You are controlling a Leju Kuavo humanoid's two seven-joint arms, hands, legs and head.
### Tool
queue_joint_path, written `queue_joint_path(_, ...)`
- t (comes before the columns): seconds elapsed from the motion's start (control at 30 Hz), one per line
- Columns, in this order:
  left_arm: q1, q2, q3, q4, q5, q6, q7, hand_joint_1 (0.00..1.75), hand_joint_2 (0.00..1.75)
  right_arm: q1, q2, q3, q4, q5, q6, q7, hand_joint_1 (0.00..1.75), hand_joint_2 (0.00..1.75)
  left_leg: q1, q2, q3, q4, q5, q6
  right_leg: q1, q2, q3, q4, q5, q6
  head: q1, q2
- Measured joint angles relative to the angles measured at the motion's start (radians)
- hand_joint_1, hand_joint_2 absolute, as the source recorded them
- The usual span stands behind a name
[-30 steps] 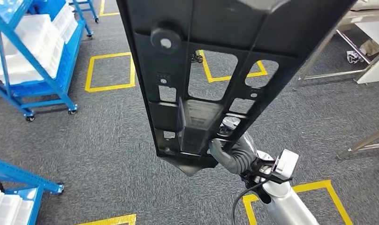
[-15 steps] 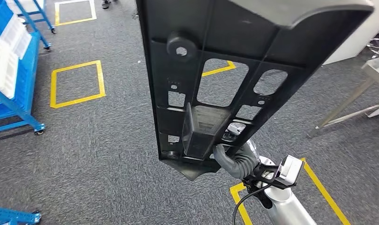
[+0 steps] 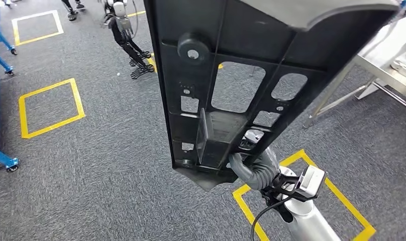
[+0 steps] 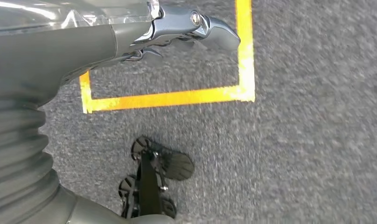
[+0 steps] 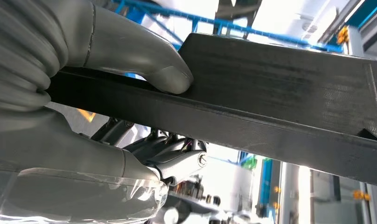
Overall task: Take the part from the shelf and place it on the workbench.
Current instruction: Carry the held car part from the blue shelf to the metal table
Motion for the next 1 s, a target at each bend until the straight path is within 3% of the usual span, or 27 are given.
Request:
queue_joint_path(0.03, -0.001, -0.001, 0.000, 0.000, -0.002, 0.001, -0.001, 0.00, 1.75, 0.000, 0.003, -0.002, 0.000, 0.001, -0.004, 0.001, 1.75, 1.75, 0.002, -0.023, -0.016, 0.039, -0.025, -0.004, -0.003, 0.009, 0.004, -0.005, 0.003, -0.005, -0.002, 0.000)
queue_joint_path(0.1, 0.002, -0.003, 0.001, 0.000, -0.004, 0.004, -0.002, 0.00, 1.75, 0.001, 0.009, -0.004, 0.000, 0.003, -0.009, 0.003, 1.75, 1.75, 0.004, -0.067, -0.077, 0.170, -0.088, -0.008, -0.002, 0.029, 0.005, -0.007, 0.005, -0.011, -0.005, 0.000)
queue_joint_path(0.13, 0.004, -0.004, 0.001, 0.000, -0.005, 0.006, -0.002, 0.00, 1.75, 0.003, 0.012, -0.004, 0.000, 0.005, -0.009, 0.003, 1.75, 1.75, 0.004, -0.075, -0.108, 0.233, -0.110, -0.009, -0.001, 0.041, 0.004, -0.007, 0.005, -0.012, -0.006, 0.000)
queue_joint_path(0.17, 0.006, -0.004, 0.001, 0.000, -0.006, 0.009, -0.002, 0.00, 1.75, 0.007, 0.014, -0.004, 0.000, 0.010, -0.010, 0.003, 1.75, 1.75, 0.004, -0.078, -0.125, 0.266, -0.113, -0.010, -0.001, 0.054, 0.004, -0.006, 0.005, -0.012, -0.007, 0.000)
queue_joint_path(0.2, 0.008, -0.005, 0.001, 0.000, -0.008, 0.011, -0.002, 0.00, 1.75, 0.011, 0.016, -0.004, 0.000, 0.016, -0.013, 0.003, 1.75, 1.75, 0.004, -0.080, -0.125, 0.261, -0.097, -0.010, 0.000, 0.067, 0.005, -0.005, 0.005, -0.012, -0.006, 0.000)
queue_joint_path(0.23, 0.008, -0.006, 0.001, 0.000, -0.010, 0.012, -0.002, 0.00, 1.75, 0.015, 0.019, -0.004, -0.002, 0.026, -0.018, 0.003, 1.75, 1.75, 0.005, -0.084, -0.105, 0.215, -0.063, -0.009, 0.000, 0.081, 0.006, -0.003, 0.005, -0.011, -0.007, 0.000)
queue_joint_path(0.3, 0.007, -0.007, 0.001, 0.000, -0.012, 0.013, -0.002, 0.00, 1.75, 0.021, 0.028, -0.001, -0.010, 0.048, -0.029, 0.004, 1.75, 1.75, 0.009, -0.120, -0.042, 0.075, 0.003, -0.005, 0.000, 0.106, 0.004, 0.003, 0.002, -0.006, -0.007, 0.000)
queue_joint_path(0.33, 0.007, -0.007, 0.001, 0.000, -0.014, 0.013, -0.002, 0.00, 1.75, 0.023, 0.032, 0.002, -0.015, 0.057, -0.034, 0.006, 1.75, 1.75, 0.011, -0.139, -0.019, 0.023, 0.019, -0.002, 0.000, 0.118, 0.001, 0.006, 0.002, -0.001, -0.007, 0.000)
queue_joint_path(0.4, 0.006, -0.008, 0.001, 0.000, -0.018, 0.010, -0.004, 0.00, 1.75, 0.025, 0.037, 0.008, -0.027, 0.067, -0.042, 0.012, 1.75, 1.75, 0.010, -0.153, -0.004, -0.011, 0.018, 0.006, -0.001, 0.139, -0.008, 0.009, 0.004, 0.011, -0.007, 0.000)
queue_joint_path(0.47, 0.001, -0.009, 0.001, 0.000, -0.021, 0.004, -0.007, 0.00, 1.75, 0.028, 0.039, 0.014, -0.036, 0.070, -0.048, 0.019, 1.75, 1.75, 0.010, -0.133, -0.002, -0.017, 0.022, 0.019, -0.003, 0.151, -0.014, 0.010, 0.006, 0.023, -0.006, 0.000)
queue_joint_path(0.53, -0.003, -0.010, 0.001, 0.000, -0.023, -0.003, -0.010, 0.00, 1.75, 0.029, 0.039, 0.018, -0.046, 0.072, -0.055, 0.025, 1.75, 1.75, 0.012, -0.109, 0.000, -0.026, 0.028, 0.033, -0.001, 0.112, -0.038, 0.055, -0.024, 0.031, -0.001, 0.000)
queue_joint_path(0.6, -0.002, -0.011, 0.001, 0.000, -0.024, -0.004, -0.010, 0.00, 1.75, 0.031, 0.039, 0.022, -0.052, 0.074, -0.060, 0.030, 1.75, 1.75, 0.008, -0.084, 0.001, -0.029, 0.028, 0.042, -0.001, 0.054, -0.096, 0.176, -0.087, 0.036, 0.005, 0.000)
queue_joint_path(0.67, 0.001, -0.011, 0.002, 0.000, -0.024, -0.002, -0.005, 0.00, 1.75, 0.036, 0.039, 0.025, -0.053, 0.078, -0.063, 0.033, 1.75, 1.75, 0.004, -0.058, 0.001, -0.029, 0.026, 0.045, -0.004, 0.033, -0.150, 0.284, -0.121, 0.039, 0.006, 0.000)
queue_joint_path(0.7, 0.002, -0.012, 0.002, 0.000, -0.023, -0.002, -0.003, 0.00, 1.75, 0.039, 0.039, 0.026, -0.053, 0.080, -0.064, 0.034, 1.75, 1.75, 0.004, -0.045, 0.001, -0.028, 0.024, 0.045, -0.005, 0.028, -0.153, 0.292, -0.114, 0.040, 0.006, 0.000)
queue_joint_path(0.77, 0.001, -0.014, 0.002, 0.000, -0.020, -0.002, 0.002, 0.00, 1.75, 0.042, 0.040, 0.029, -0.054, 0.084, -0.068, 0.035, 1.75, 1.75, 0.003, -0.022, 0.006, -0.028, 0.020, 0.041, -0.006, 0.011, -0.097, 0.188, -0.054, 0.037, 0.006, 0.000)
queue_joint_path(0.8, 0.000, -0.014, 0.003, 0.000, -0.018, -0.001, 0.004, 0.00, 1.75, 0.042, 0.040, 0.031, -0.054, 0.085, -0.070, 0.036, 1.75, 1.75, 0.002, -0.012, 0.009, -0.028, 0.017, 0.038, -0.002, -0.013, -0.058, 0.113, -0.027, 0.032, 0.006, 0.000)
queue_joint_path(0.87, 0.000, -0.016, 0.003, 0.000, -0.014, 0.001, 0.008, 0.00, 1.75, 0.041, 0.044, 0.037, -0.056, 0.089, -0.075, 0.035, 1.75, 1.75, -0.003, 0.006, 0.014, -0.027, 0.011, 0.028, 0.007, -0.045, -0.010, 0.018, -0.002, 0.021, 0.005, 0.000)
queue_joint_path(0.9, 0.000, -0.016, 0.004, 0.000, -0.013, 0.002, 0.009, 0.00, 1.75, 0.041, 0.046, 0.039, -0.057, 0.091, -0.078, 0.035, 1.75, 1.75, -0.005, 0.015, 0.016, -0.027, 0.009, 0.023, 0.011, -0.048, -0.006, 0.006, -0.003, 0.017, 0.005, 0.000)
queue_joint_path(0.97, -0.001, -0.017, 0.004, 0.000, -0.012, 0.004, 0.012, 0.00, 1.75, 0.043, 0.049, 0.043, -0.060, 0.097, -0.085, 0.034, 1.75, 1.75, -0.005, 0.028, 0.021, -0.026, 0.003, 0.012, 0.010, -0.024, -0.007, 0.002, -0.001, 0.009, 0.005, 0.000)
queue_joint_path(1.0, -0.003, -0.017, 0.005, 0.000, -0.013, 0.004, 0.014, 0.00, 1.75, 0.043, 0.050, 0.044, -0.063, 0.099, -0.090, 0.034, 1.75, 1.75, -0.003, 0.017, 0.020, -0.016, -0.007, 0.008, 0.006, -0.013, -0.005, -0.001, 0.001, 0.004, 0.004, 0.000)
